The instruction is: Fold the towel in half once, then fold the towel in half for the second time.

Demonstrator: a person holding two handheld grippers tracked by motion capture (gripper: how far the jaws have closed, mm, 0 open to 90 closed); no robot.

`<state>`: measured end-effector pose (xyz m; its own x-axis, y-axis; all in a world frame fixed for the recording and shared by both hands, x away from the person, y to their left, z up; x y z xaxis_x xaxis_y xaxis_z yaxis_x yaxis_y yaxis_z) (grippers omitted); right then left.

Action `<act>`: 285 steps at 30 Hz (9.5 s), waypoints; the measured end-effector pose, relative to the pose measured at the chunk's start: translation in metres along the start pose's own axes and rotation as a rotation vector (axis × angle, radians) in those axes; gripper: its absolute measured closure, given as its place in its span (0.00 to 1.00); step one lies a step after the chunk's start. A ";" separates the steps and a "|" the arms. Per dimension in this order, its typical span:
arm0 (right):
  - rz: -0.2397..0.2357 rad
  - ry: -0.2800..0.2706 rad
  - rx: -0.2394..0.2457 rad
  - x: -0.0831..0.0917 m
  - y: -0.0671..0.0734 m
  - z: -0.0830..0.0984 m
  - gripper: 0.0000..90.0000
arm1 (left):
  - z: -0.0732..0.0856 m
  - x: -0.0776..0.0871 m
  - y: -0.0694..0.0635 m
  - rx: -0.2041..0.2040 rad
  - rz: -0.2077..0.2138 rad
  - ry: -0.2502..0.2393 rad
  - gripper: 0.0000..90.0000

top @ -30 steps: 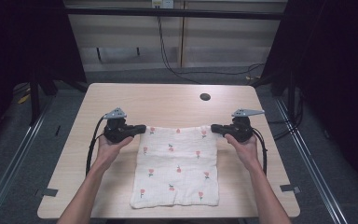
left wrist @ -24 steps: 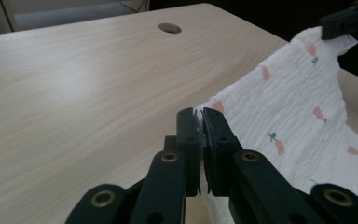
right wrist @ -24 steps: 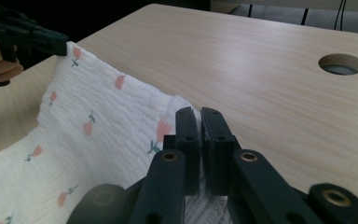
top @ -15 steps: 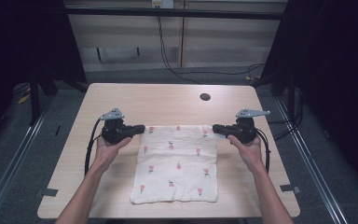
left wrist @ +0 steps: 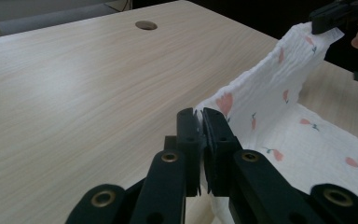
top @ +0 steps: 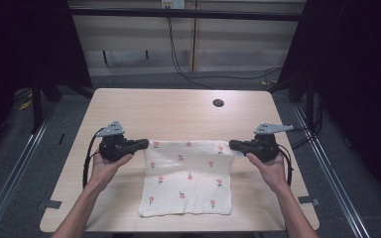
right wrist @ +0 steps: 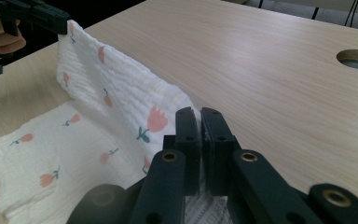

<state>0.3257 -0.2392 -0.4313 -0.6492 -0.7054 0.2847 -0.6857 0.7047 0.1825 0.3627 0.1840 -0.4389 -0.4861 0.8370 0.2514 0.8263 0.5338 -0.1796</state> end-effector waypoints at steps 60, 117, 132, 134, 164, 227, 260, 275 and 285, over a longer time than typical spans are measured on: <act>-0.190 0.287 0.058 0.049 0.089 0.098 0.91 | 0.085 0.043 -0.085 -0.111 0.174 0.328 0.89; 0.096 0.302 0.016 -0.004 -0.006 0.083 0.86 | 0.087 0.018 -0.076 -0.013 0.109 0.350 0.61; -0.037 0.219 0.054 -0.010 0.048 0.059 0.56 | 0.056 -0.007 -0.048 -0.002 0.040 0.320 0.57; -0.059 0.217 0.064 -0.013 0.057 0.057 0.56 | 0.051 -0.010 -0.044 -0.017 0.034 0.324 0.56; -0.419 0.308 0.134 -0.121 0.179 0.059 0.56 | 0.050 -0.031 -0.005 0.045 0.035 0.298 0.47; -0.394 0.293 0.211 -0.132 0.199 0.088 0.94 | 0.065 -0.047 -0.018 -0.025 0.087 0.373 0.56; -0.412 0.299 0.143 -0.128 0.196 0.072 0.95 | 0.063 -0.037 -0.021 0.062 0.142 0.310 0.93; -0.435 0.222 0.119 -0.123 0.197 0.050 0.95 | 0.052 -0.023 -0.012 0.100 0.138 0.235 0.93; -0.436 0.157 0.112 -0.115 0.197 0.031 0.95 | 0.035 -0.012 -0.010 0.102 0.133 0.166 0.93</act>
<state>0.2549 -0.0214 -0.4569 -0.2416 -0.9074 0.3440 -0.9198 0.3270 0.2167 0.3505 0.1733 -0.4739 -0.3142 0.8739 0.3710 0.8430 0.4365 -0.3143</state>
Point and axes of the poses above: each handheld gripper's, and its own axes: x roughly backward along the jaws, z roughly out of its underside, y roughly to its left, the point moved 2 cm from there along -x, roughly forward along the jaws, and after that the axes turned 13 degrees about -y, right-handed, at the moved point
